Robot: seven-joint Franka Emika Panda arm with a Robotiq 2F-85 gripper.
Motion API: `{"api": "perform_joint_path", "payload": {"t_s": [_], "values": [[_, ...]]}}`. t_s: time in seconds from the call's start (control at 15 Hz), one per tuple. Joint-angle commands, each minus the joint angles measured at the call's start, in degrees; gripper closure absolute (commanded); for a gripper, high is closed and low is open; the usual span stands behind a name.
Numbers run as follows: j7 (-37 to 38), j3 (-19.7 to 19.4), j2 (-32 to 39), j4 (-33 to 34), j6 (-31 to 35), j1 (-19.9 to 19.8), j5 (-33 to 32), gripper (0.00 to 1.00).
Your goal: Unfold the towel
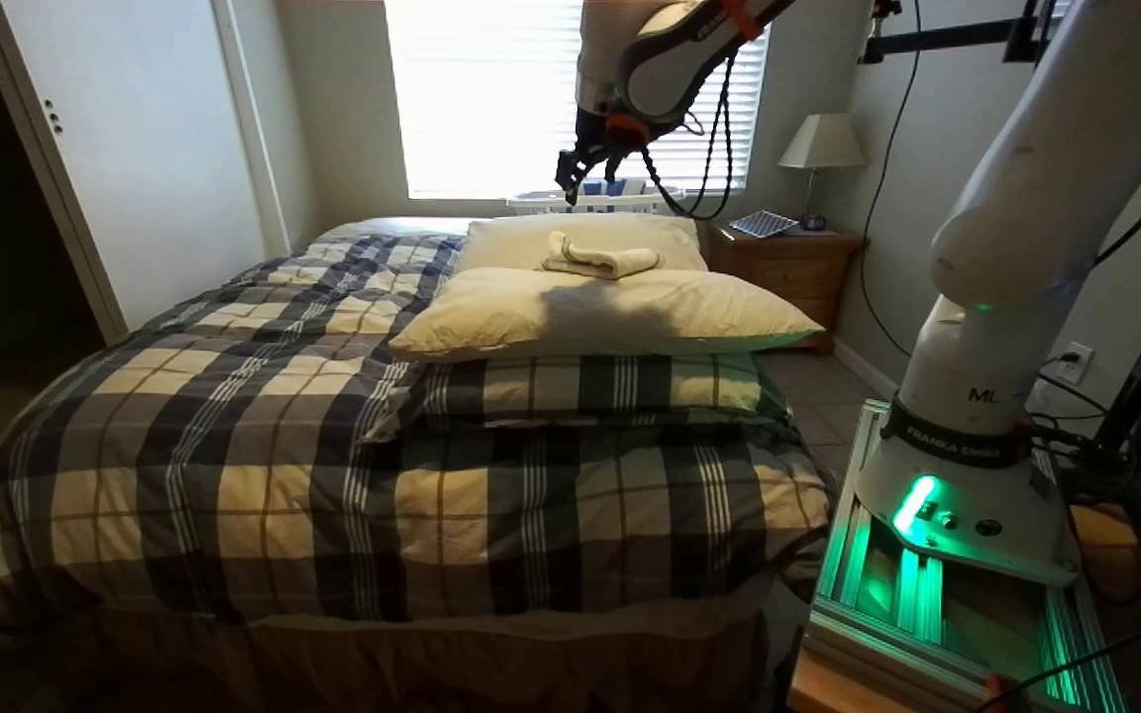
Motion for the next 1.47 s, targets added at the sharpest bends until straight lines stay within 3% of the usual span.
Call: {"api": "perform_joint_path", "payload": {"t_s": [0.0,0.07,0.6,0.67,0.87,1.13,1.27,1.4], "values": [[3.74,-3.94,7.98,7.43,0.54,1.93,-3.33,0.0],[1.06,-4.83,3.73,3.25,0.01,3.27,-1.28,0.0],[0.91,-6.34,4.85,4.2,0.03,4.8,-1.17,0.0],[3.95,-6.61,6.4,5.75,0.99,4.55,-3.33,0.0],[3.9,-8.37,12.31,12.56,-1.58,5.28,0.06,0.0],[-1.79,-10.88,19.09,19.27,-1.54,6.42,8.1,0.0],[-6.42,-11.12,22.03,22.51,-3.86,6.87,14.97,0.0],[-7.95,-11.78,24.41,25.61,-6.62,7.41,17.86,0.0]]}}
